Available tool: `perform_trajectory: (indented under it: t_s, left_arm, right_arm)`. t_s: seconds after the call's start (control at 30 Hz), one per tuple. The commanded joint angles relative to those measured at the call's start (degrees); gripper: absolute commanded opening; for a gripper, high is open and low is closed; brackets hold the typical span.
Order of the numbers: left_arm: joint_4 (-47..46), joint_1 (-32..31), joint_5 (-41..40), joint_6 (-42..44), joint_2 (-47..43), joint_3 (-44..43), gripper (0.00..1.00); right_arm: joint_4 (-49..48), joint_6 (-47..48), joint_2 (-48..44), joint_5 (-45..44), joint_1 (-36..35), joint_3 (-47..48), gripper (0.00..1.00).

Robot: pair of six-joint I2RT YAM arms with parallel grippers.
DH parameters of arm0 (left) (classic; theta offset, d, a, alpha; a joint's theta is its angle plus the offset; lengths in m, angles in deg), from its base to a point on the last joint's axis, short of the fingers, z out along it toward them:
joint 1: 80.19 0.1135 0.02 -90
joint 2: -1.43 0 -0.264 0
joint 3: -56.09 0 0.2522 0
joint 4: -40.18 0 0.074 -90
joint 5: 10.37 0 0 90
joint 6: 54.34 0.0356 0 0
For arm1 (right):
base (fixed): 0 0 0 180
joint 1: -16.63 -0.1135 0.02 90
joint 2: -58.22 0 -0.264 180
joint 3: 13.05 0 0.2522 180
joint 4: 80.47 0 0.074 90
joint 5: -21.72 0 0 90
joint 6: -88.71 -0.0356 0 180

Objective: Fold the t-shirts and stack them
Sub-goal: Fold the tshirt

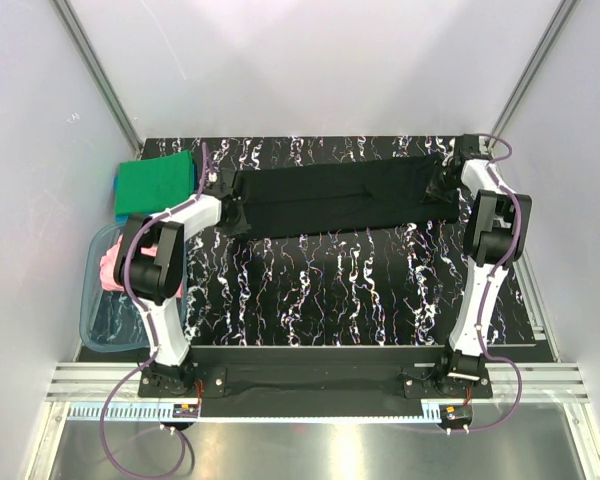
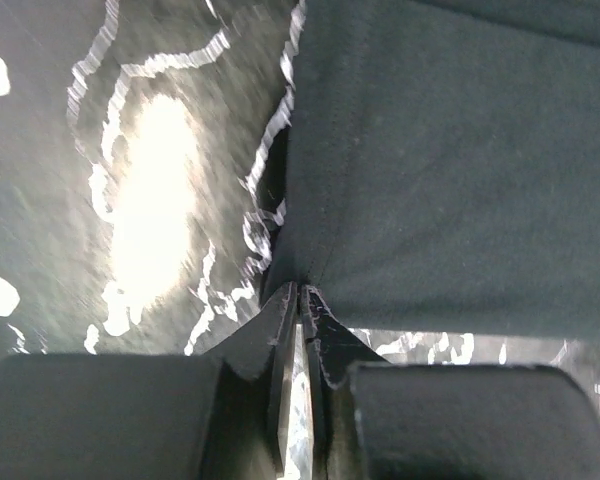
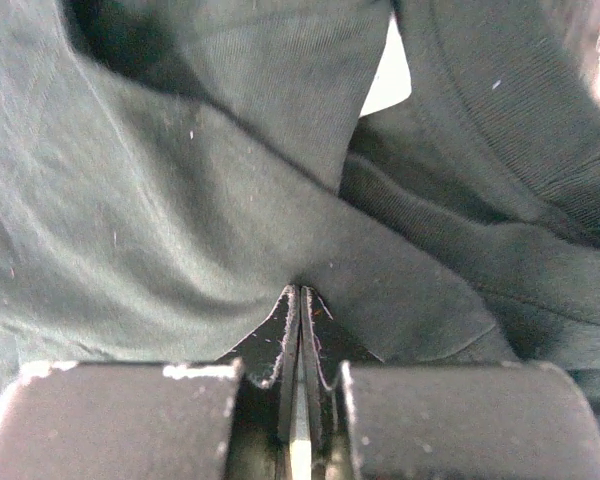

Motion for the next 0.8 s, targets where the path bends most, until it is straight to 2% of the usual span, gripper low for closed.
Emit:
perform_trajectory:
  t_s: [0.0,0.07,0.17,0.2,0.27,0.37,0.43,0.5,0.53,0.6,0.67,0.7,0.77]
  left_arm:
    - [4.2,-1.5,2.7,0.4,-3.0,3.8,0.10]
    - [3.0,-2.1,3.9,-0.1,-6.1,6.2,0.10]
    - [3.0,-2.7,4.9,-1.8,-10.0,9.2,0.11]
    - [3.7,-2.7,5.2,-2.4,-11.0,9.7,0.14]
    - [4.2,-2.7,6.7,-3.0,-12.8,10.6,0.14]
    - [1.9,-2.9,13.7,-5.5,-17.3,15.2,0.14]
    - [1.0,-4.5,14.0,-7.7,-21.0,17.5,0.14]
    - [0.2,-5.7,14.1,-9.0,-25.2,20.0,0.16]
    - [-0.1,-5.8,14.4,-8.8,-26.2,20.2,0.22]
    - [-0.3,-5.6,14.5,-5.5,-26.8,17.5,0.27]
    - [2.4,-5.3,14.9,-2.4,-23.1,13.1,0.27]
    - [3.8,-5.2,14.3,0.4,-21.3,7.9,0.27]
    - [6.1,-5.1,11.3,2.3,-15.5,2.8,0.26]
  right_arm:
    - [1.4,2.2,2.7,-3.2,0.5,5.8,0.08]
    - [3.6,1.0,3.6,-0.1,0.6,8.8,0.11]
    - [2.4,-1.2,0.0,0.9,0.6,6.6,0.25]
    - [1.3,-1.6,-1.5,1.0,0.6,5.5,0.28]
    - [1.1,-3.4,-6.1,1.2,0.6,3.2,0.31]
    - [2.0,-6.5,-12.0,5.4,0.3,1.4,0.38]
    - [0.6,-8.7,-16.8,6.4,-0.1,-1.9,0.43]
    - [0.3,-10.0,-20.3,7.0,-0.4,-4.7,0.43]
    - [0.8,-11.2,-21.0,7.5,-0.5,-5.5,0.42]
    - [2.1,-13.2,-23.6,7.4,-0.5,-9.3,0.35]
    - [-1.6,-17.1,-26.5,7.1,-0.5,-14.4,0.29]
    - [-3.0,-18.5,-29.0,6.5,-0.5,-19.3,0.28]
    - [-6.0,-21.2,-30.5,6.6,-0.5,-22.9,0.23]
